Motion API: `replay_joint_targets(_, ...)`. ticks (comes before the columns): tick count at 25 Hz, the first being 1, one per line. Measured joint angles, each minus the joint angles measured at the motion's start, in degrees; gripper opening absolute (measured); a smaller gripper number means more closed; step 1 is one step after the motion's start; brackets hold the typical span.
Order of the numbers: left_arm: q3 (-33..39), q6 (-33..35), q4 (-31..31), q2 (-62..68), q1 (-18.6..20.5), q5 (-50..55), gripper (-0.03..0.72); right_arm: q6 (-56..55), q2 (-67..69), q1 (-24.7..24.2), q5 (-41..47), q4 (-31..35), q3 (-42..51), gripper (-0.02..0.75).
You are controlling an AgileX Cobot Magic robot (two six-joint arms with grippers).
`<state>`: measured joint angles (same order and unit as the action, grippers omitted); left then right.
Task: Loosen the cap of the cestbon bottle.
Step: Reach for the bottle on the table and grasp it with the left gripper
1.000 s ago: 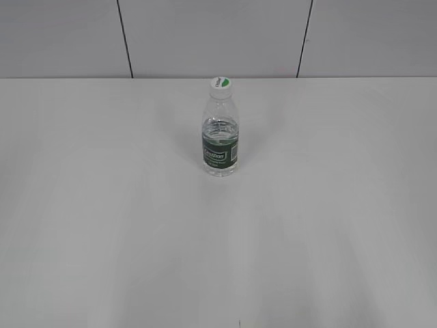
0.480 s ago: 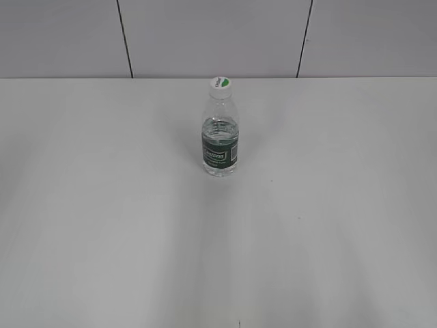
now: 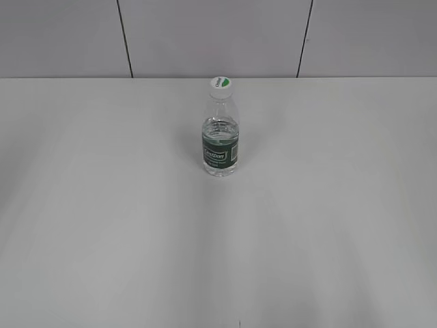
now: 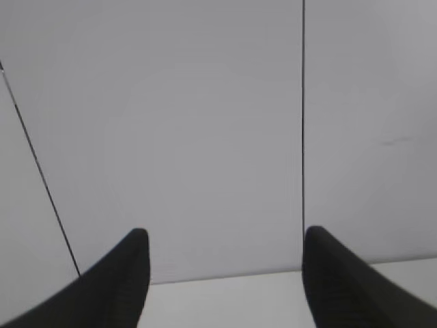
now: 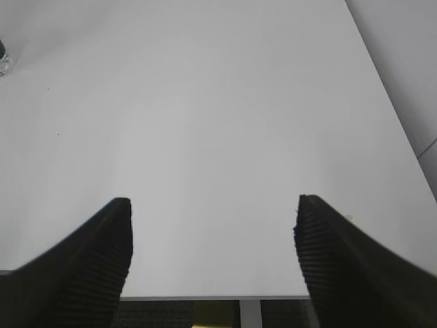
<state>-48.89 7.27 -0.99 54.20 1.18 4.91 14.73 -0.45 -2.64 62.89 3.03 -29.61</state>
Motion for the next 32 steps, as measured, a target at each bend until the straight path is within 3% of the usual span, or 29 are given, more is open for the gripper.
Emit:
replay_joint_targets(16,0.0,0.01,2.07,19.92,0.0,-21.67,0.439,0.0,0.0,0.0,0.0,0.0,0.0,0.564)
replay_joint_targets(24,0.0,-7.27,16.59,36.48,0.0,-42.27,0.439,0.0,0.0,0.0,0.0,0.0,0.0,0.564)
replay_joint_targets(28,-0.04,-10.39,20.44,44.05,0.0,-55.58,0.439,0.0,0.0,0.0,0.0,0.0,0.0,0.564)
replay_joint_targets(32,-0.11,-10.94,22.16,51.02,0.0,-62.15,0.439,0.0,0.0,0.0,0.0,0.0,0.0,0.564)
